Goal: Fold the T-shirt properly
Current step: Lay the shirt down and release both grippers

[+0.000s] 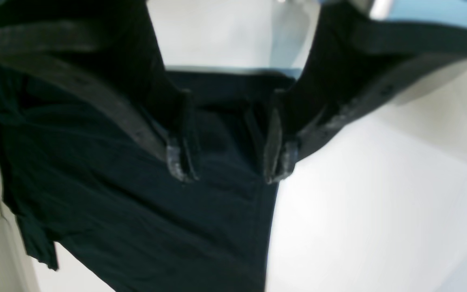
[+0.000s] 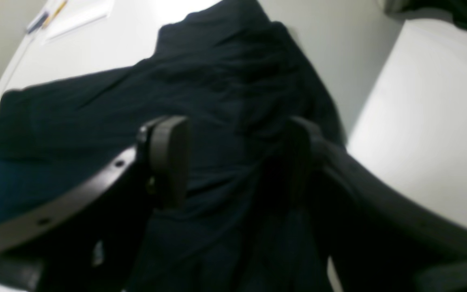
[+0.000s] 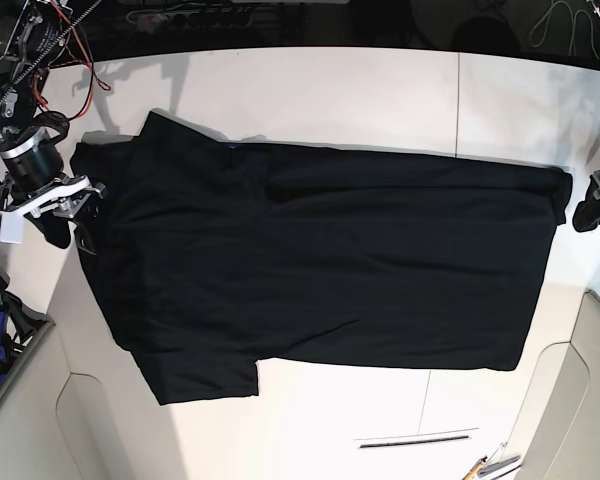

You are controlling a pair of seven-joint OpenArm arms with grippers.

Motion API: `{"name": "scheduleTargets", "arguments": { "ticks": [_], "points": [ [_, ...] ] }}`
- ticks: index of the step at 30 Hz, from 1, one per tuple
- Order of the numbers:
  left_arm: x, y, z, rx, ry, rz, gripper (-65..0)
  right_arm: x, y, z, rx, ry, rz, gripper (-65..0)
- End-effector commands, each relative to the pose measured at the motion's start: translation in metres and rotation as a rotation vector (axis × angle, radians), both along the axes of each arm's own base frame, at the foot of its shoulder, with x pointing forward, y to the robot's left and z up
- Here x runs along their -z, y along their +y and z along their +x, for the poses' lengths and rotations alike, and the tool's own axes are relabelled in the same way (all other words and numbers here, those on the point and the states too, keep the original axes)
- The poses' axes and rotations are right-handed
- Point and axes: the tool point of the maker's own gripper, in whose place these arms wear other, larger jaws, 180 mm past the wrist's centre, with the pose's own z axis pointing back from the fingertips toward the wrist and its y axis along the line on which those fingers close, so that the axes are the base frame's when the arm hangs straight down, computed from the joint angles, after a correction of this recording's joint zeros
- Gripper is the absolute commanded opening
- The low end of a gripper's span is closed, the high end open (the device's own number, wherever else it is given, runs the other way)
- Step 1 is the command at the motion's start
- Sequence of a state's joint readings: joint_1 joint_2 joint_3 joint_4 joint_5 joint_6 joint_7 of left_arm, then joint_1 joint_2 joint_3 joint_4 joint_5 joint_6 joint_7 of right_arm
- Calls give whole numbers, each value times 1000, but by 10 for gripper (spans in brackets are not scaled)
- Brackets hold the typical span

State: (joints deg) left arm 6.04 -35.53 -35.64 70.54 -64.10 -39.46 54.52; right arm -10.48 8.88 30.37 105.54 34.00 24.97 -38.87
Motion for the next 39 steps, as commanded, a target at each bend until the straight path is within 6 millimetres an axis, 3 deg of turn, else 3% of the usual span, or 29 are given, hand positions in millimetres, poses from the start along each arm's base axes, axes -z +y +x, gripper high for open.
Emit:
{"name": "scheduleTargets", "arguments": {
  "ticks": [1,3,5,10,15,18,22,29,34,39],
  "points": [
    [-17,4,8,15,-45,21,-409,-20,3,5,-28,-74,-8,-311],
    [-10,-4,9,41,-24,22,-541,-21,7,5,-36,-80,-3,-445],
    [0,-13,8,75,15,39,-650,-16,11,5,-34,-66,3,-650],
    [27,-13,10,129,72,240,-650,13,15,3,-18,-1,0,-650],
    [62,-24,4,190,157,395,-650,68,4,-7,14,131,-8,-650],
    [85,-33,-7,208,240,426,-650,102,2,-21,39,229,32,-650],
    [99,-42,-22,219,302,382,-650,129,3,-38,37,331,58,-650],
    [114,-53,-57,236,411,271,-650,138,-6,-66,11,426,24,-650],
    [122,-58,-86,234,458,192,-650,129,-22,-91,6,445,-50,-650],
    [114,-52,-110,200,458,88,-650,117,-34,-109,-3,457,-116,-650]
  ]
}}
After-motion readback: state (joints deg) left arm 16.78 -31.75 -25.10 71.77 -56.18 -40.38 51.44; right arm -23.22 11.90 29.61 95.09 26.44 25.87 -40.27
